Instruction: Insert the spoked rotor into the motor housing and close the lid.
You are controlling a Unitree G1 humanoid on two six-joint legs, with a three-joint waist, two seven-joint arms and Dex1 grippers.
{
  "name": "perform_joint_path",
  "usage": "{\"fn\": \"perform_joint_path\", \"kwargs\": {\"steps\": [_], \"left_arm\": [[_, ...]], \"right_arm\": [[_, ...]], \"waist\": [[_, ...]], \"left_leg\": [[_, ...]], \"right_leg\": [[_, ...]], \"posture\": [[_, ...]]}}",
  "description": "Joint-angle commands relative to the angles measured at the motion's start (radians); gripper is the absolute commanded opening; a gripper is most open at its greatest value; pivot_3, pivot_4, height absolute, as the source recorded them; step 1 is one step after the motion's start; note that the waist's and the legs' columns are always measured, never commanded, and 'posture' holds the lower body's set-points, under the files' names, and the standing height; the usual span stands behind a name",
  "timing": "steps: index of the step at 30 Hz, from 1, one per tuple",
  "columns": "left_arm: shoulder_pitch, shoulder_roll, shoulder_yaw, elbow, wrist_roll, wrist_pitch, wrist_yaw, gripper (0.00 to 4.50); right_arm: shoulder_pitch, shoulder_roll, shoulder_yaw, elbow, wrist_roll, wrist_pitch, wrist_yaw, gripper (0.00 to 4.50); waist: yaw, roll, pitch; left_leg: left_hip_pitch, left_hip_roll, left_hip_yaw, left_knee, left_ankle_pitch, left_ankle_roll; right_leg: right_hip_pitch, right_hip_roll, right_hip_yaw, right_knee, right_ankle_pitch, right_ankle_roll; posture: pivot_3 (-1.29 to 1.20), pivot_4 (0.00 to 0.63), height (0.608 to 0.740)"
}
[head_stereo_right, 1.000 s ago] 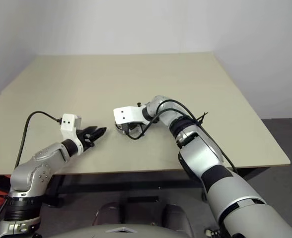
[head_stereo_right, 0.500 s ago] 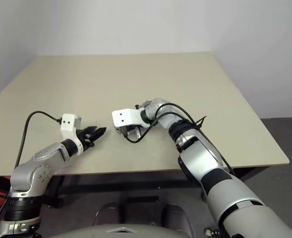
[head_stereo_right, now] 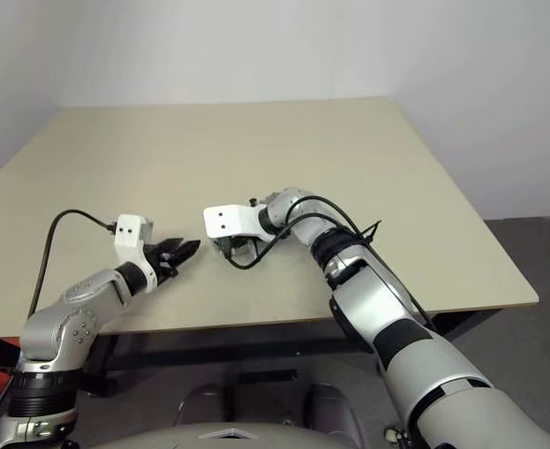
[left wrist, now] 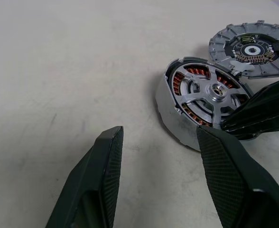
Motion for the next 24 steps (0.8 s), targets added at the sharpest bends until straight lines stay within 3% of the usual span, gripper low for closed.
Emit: {"fn": "perform_joint_path", "kwargs": {"steps": [1, 5, 12, 18, 24], "left_arm": [[-0.004, -0.003, 0.003, -0.035, 0.004, -0.017, 0.003, 2.6], [-0.006, -0.009, 0.0, -0.028, 0.007, -0.019, 0.001, 2.6], [-0.01, -0.012, 0.0, -0.018, 0.009, -0.023, -0.004, 2.6], [-0.013, -0.023, -0.005, -0.008, 0.017, -0.033, -0.004, 2.6], [-0.003, -0.043, -0.014, -0.014, 0.023, -0.042, 0.004, 2.6]], "right_arm": [[-0.044, -0.004, -0.024, -0.043, 0.028, -0.011, 0.004, 0.44], [-0.044, -0.011, -0.031, -0.084, 0.035, -0.012, 0.014, 1.63], [-0.017, -0.055, -0.004, -0.186, 0.051, -0.003, 0.135, 1.63], [-0.004, -0.06, 0.066, -0.104, 0.0, -0.036, 0.173, 1.63], [-0.051, -0.033, 0.092, 0.002, -0.045, -0.063, 0.117, 1.63]], "waist": [[0.001, 0.0, 0.0], [0.002, 0.0, 0.0], [0.002, 0.0, 0.0], [0.003, 0.0, 0.0], [0.0, 0.0, 0.0]], "left_leg": [[0.0, 0.0, 0.0, 0.0, 0.0, 0.0], [0.0, 0.0, 0.0, 0.0, 0.0, 0.0], [0.0, 0.0, 0.0, 0.0, 0.0, 0.0], [0.0, 0.0, 0.0, 0.0, 0.0, 0.0], [0.0, 0.0, 0.0, 0.0, 0.0, 0.0]], "right_leg": [[0.0, 0.0, 0.0, 0.0, 0.0, 0.0], [0.0, 0.0, 0.0, 0.0, 0.0, 0.0], [0.0, 0.0, 0.0, 0.0, 0.0, 0.0], [0.0, 0.0, 0.0, 0.0, 0.0, 0.0], [0.0, 0.0, 0.0, 0.0, 0.0, 0.0]], "posture": [[0.0, 0.0, 0.74], [0.0, 0.0, 0.74], [0.0, 0.0, 0.74], [0.0, 0.0, 0.74], [0.0, 0.0, 0.74]]}}
